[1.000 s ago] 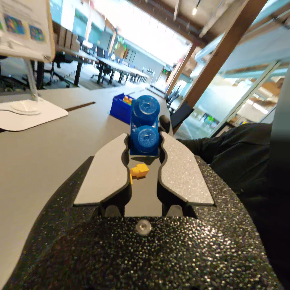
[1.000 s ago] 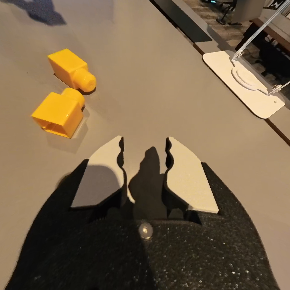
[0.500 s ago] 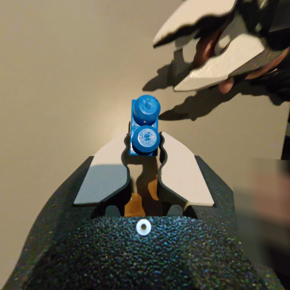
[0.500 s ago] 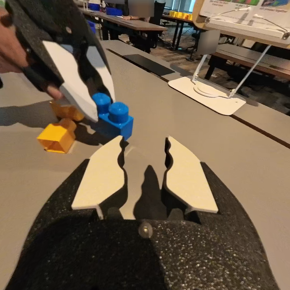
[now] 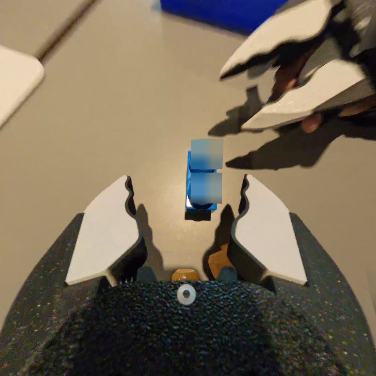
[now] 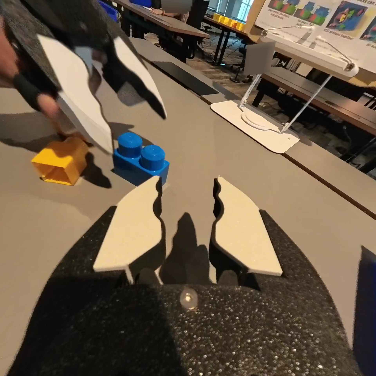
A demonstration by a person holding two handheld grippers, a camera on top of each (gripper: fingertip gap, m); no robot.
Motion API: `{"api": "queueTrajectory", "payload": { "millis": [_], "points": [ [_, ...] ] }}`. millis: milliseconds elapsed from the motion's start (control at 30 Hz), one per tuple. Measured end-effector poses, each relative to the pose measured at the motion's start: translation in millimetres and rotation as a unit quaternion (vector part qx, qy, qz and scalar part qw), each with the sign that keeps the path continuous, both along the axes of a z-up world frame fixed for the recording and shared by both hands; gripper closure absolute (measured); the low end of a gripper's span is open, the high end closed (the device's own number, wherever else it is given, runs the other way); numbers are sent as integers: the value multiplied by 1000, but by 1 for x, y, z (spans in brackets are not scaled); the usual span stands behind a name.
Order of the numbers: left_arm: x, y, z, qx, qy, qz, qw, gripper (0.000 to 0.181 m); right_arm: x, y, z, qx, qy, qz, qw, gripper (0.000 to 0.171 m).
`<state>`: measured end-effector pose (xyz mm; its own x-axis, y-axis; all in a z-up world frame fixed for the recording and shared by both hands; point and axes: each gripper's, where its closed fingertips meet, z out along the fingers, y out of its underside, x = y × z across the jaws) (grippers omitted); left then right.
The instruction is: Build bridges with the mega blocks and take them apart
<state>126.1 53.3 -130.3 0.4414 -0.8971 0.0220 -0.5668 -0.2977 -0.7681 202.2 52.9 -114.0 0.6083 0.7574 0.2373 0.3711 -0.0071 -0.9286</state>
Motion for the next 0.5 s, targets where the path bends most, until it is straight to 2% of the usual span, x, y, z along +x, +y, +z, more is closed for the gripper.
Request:
{"api": "queueTrajectory", "payload": {
  "millis": [67,167,233,267,367,500],
  "points": [
    [-13,-2,23,49,-50,4,998,85,-1,0,-2,1,-9,1,1000,123],
    [-49,-9,46,93,-77,12,993,97,-4,-3,-4,9,-25,6,1000,123],
    [-73,-19,35,47,-80,12,996,104,-8,-5,-6,17,-37,14,999,123],
    [-87,-22,23,22,-64,18,998,111,-11,-7,-8,20,-44,21,999,123],
    [-120,-21,-9,-9,7,50,999,115,-25,-17,-10,26,-57,50,997,122],
    [-116,-33,-19,-40,7,26,999,115,-50,-40,-11,36,-61,109,991,121]
  ]
}}
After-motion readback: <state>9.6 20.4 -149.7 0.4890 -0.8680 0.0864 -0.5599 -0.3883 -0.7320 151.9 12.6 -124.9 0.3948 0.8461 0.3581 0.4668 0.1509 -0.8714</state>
